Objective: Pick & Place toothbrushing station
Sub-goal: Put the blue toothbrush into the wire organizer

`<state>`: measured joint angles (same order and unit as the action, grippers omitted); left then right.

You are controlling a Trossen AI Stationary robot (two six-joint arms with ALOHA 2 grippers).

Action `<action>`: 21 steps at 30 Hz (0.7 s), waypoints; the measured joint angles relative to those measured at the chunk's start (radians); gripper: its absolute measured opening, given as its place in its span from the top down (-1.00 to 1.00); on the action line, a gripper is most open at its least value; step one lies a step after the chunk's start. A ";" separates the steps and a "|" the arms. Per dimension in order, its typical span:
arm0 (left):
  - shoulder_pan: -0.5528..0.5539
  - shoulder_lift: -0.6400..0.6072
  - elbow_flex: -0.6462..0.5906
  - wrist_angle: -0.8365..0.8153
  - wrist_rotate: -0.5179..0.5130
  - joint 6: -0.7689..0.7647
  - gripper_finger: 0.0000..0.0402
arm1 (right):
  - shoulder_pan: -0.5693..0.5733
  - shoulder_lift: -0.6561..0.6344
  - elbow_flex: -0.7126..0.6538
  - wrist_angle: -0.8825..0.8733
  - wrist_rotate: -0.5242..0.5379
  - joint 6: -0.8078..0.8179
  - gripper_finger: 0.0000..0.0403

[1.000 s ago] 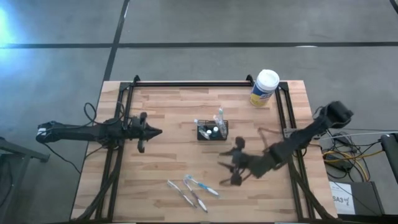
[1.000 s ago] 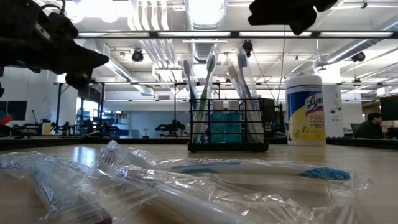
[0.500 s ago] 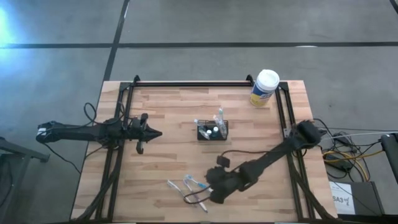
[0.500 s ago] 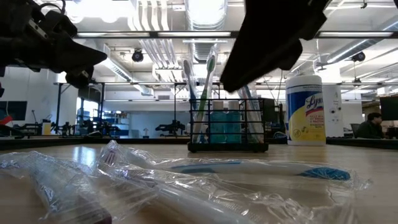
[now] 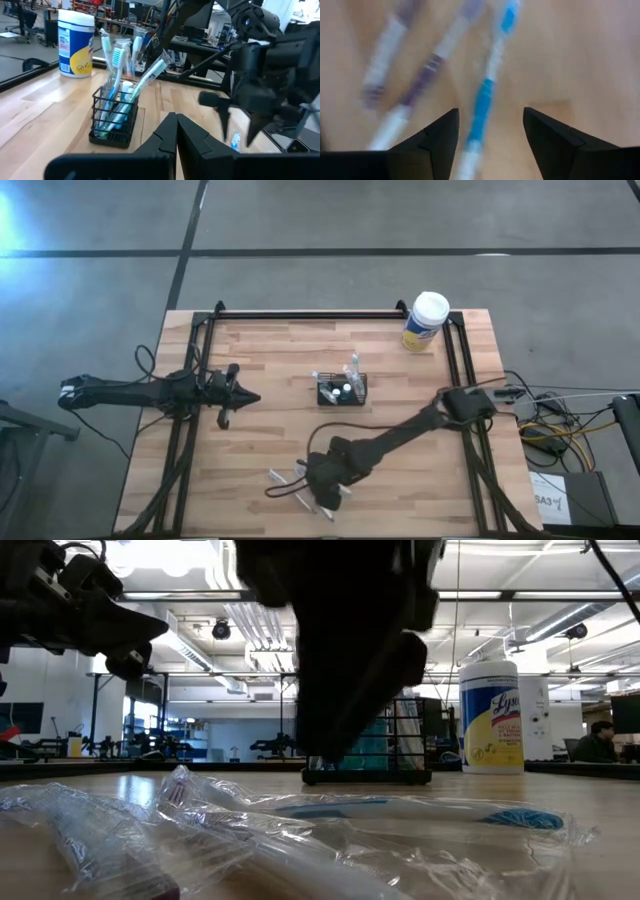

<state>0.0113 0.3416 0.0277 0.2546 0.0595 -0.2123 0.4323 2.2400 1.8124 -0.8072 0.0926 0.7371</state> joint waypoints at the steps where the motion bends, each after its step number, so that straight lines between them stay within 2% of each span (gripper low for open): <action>1: 0.000 0.000 0.000 0.000 0.005 0.000 0.96 | -0.003 0.015 0.017 -0.041 0.000 0.000 -0.09; 5: 0.000 0.001 0.000 -0.003 0.010 -0.003 0.96 | -0.007 0.069 0.077 -0.108 -0.007 -0.015 -0.10; 9: 0.000 0.002 0.000 -0.003 0.010 -0.008 0.96 | -0.007 0.106 0.101 -0.091 -0.098 -0.024 -0.10; 16: 0.000 0.002 0.000 -0.003 0.010 -0.033 0.96 | -0.006 0.126 0.084 -0.094 -0.091 -0.051 -0.08; 21: -0.001 0.002 0.000 -0.003 0.010 -0.046 0.96 | -0.007 0.124 0.072 -0.099 -0.080 -0.096 0.13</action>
<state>0.0101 0.3435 0.0277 0.2512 0.0692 -0.2581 0.4252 2.3642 1.8839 -0.9058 0.0122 0.6409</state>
